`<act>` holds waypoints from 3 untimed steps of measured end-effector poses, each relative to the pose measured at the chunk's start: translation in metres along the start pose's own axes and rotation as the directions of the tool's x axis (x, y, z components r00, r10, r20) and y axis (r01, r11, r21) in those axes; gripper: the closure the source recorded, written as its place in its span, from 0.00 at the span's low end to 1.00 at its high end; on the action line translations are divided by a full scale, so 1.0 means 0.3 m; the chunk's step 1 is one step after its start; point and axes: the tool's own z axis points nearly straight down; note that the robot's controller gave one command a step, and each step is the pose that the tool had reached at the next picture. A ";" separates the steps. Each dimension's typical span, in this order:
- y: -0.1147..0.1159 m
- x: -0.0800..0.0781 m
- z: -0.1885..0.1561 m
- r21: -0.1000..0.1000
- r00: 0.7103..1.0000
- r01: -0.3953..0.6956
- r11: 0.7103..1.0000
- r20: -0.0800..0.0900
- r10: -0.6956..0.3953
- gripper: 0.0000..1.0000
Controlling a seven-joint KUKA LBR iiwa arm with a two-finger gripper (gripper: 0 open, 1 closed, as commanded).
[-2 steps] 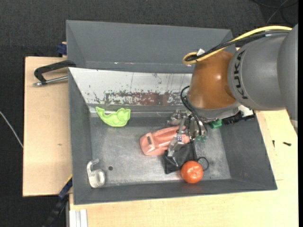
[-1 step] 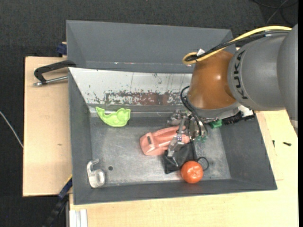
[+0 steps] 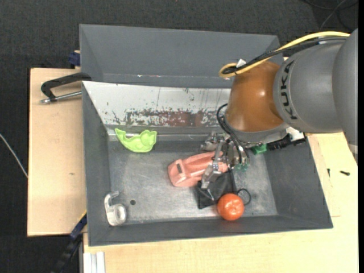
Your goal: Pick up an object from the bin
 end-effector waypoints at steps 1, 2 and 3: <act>0.002 0.003 0.015 -0.001 1.000 0.000 1.000 0.006 0.000 1.00; 0.002 0.003 0.017 -0.002 1.000 -0.002 1.000 0.007 0.002 1.00; -0.004 -0.001 0.034 0.000 1.000 -0.006 1.000 0.022 0.006 0.00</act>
Offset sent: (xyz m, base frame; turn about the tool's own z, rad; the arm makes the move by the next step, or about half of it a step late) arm 0.0000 0.0000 0.0000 0.0000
